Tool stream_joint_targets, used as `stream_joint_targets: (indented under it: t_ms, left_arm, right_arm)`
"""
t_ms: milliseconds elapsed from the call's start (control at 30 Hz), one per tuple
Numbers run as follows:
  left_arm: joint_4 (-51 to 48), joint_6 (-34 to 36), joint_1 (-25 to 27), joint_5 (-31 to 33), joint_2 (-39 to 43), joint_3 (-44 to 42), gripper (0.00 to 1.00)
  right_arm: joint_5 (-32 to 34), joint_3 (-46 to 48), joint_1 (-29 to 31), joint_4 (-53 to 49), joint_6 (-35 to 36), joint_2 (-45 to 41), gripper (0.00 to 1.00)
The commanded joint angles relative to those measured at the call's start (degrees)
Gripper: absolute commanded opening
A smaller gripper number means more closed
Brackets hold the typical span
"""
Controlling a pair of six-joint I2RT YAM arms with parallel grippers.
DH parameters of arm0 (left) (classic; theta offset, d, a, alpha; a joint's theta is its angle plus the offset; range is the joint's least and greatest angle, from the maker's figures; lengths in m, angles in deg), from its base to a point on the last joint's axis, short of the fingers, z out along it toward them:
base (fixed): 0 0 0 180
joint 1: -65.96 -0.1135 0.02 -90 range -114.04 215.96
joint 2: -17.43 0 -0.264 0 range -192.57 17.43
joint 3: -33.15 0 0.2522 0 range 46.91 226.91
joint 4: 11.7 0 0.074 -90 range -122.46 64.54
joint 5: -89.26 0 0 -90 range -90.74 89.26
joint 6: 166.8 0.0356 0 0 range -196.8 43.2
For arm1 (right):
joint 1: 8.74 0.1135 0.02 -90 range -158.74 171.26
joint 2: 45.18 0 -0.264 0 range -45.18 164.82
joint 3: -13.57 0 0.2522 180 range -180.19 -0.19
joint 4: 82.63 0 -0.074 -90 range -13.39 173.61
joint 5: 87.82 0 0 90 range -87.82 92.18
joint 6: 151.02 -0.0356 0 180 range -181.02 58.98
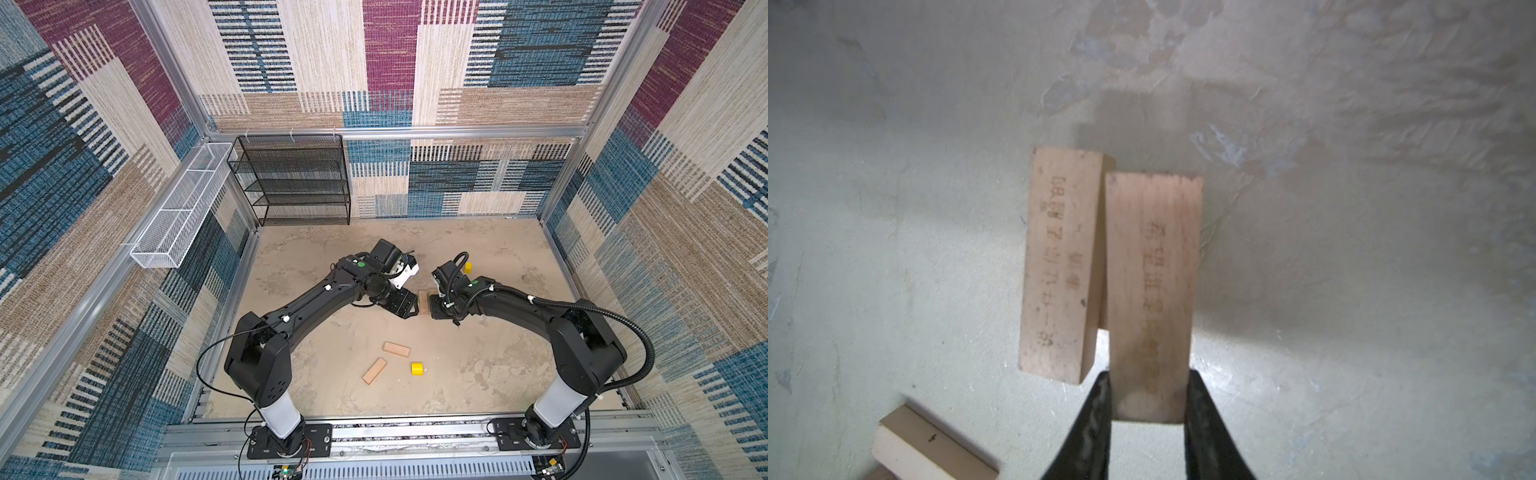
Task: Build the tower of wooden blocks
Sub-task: 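Lower the held block upright beside the standing plank at the stack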
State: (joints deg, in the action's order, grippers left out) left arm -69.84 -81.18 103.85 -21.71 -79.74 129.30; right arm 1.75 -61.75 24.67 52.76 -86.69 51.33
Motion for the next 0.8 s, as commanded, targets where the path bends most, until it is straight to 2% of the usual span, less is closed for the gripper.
stream_joint_targets:
  t_ms: [0, 333, 500, 767]
  left_arm:
    - [-0.53, 0.67, -0.1, 0.1, 0.09, 0.4, 0.76]
    - [-0.49, 0.69, -0.1, 0.18, 0.09, 0.4, 0.77]
    - [-0.48, 0.69, -0.1, 0.22, 0.12, 0.39, 0.76]
    - [-0.46, 0.67, -0.09, 0.21, 0.05, 0.4, 0.76]
  right_arm:
    - [-0.13, -0.37, -0.09, 0.27, -0.46, 0.17, 0.12]
    - [-1.15, -0.66, -0.15, 0.01, -0.26, 0.61, 0.16]
    - [-1.38, -0.71, -0.18, -0.17, -0.17, 0.74, 0.28]
    - [-1.95, -0.93, -0.17, -0.17, 0.0, 0.87, 0.36]
